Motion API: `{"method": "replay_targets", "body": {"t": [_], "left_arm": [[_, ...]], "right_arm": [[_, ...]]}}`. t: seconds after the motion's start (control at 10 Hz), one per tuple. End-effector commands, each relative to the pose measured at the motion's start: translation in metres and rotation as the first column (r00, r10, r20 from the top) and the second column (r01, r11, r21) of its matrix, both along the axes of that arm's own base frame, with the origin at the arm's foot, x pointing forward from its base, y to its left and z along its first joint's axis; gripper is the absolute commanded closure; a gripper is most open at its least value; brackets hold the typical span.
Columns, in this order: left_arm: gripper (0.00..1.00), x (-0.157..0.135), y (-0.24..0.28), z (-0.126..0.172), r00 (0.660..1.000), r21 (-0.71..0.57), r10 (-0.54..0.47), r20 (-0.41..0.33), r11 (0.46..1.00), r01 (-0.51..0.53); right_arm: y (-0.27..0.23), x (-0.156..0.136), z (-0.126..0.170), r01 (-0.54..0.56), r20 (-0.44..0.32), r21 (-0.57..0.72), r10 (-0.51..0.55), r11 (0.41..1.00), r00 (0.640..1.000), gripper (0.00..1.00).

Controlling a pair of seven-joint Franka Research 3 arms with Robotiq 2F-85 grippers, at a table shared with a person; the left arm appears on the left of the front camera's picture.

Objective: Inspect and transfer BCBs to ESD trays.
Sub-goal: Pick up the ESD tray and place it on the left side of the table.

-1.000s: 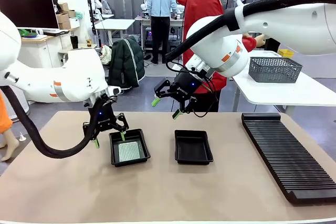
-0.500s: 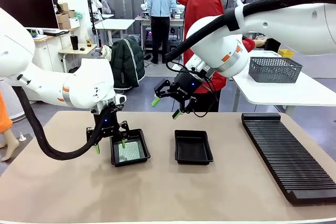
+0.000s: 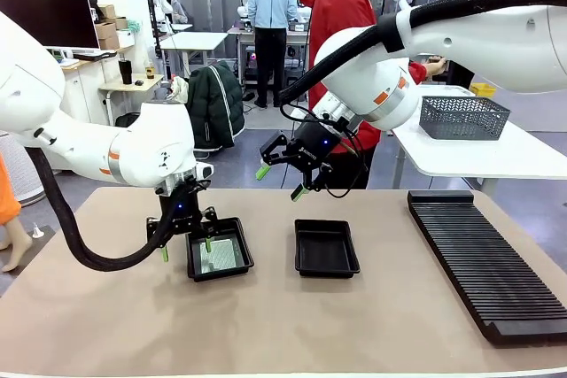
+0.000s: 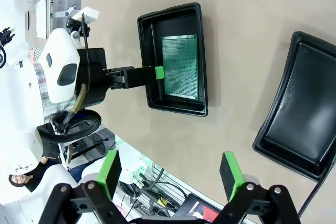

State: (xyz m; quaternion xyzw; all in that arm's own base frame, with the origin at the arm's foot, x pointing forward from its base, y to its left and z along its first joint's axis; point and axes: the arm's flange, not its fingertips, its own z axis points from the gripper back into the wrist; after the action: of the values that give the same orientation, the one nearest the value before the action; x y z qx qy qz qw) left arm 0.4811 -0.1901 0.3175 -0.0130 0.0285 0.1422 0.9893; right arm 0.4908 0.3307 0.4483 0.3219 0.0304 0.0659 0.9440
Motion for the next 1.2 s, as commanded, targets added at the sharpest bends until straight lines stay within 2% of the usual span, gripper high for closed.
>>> {"method": "replay_targets", "body": {"t": [0.0,0.3,0.6,1.1], "left_arm": [[0.00,-0.001,-0.001,0.002,1.000,-0.002,-0.002,0.003,1.000,0.002],[0.00,0.000,-0.001,0.000,1.000,0.000,-0.002,0.000,1.000,0.002],[0.00,-0.002,0.011,-0.013,0.999,-0.029,0.041,-0.007,0.999,-0.041],[0.26,-0.001,0.015,-0.017,0.998,-0.057,0.051,0.046,0.997,-0.049]], "right_arm": [[0.001,-0.001,0.000,0.010,0.001,-0.021,-0.010,1.000,1.000,0.00],[0.001,-0.001,0.000,0.010,0.001,-0.021,-0.010,1.000,1.000,0.00],[0.001,-0.001,0.000,0.010,0.001,-0.021,-0.010,1.000,1.000,0.00],[0.001,-0.001,0.000,0.010,0.001,-0.021,-0.010,1.000,1.000,0.00]]}}
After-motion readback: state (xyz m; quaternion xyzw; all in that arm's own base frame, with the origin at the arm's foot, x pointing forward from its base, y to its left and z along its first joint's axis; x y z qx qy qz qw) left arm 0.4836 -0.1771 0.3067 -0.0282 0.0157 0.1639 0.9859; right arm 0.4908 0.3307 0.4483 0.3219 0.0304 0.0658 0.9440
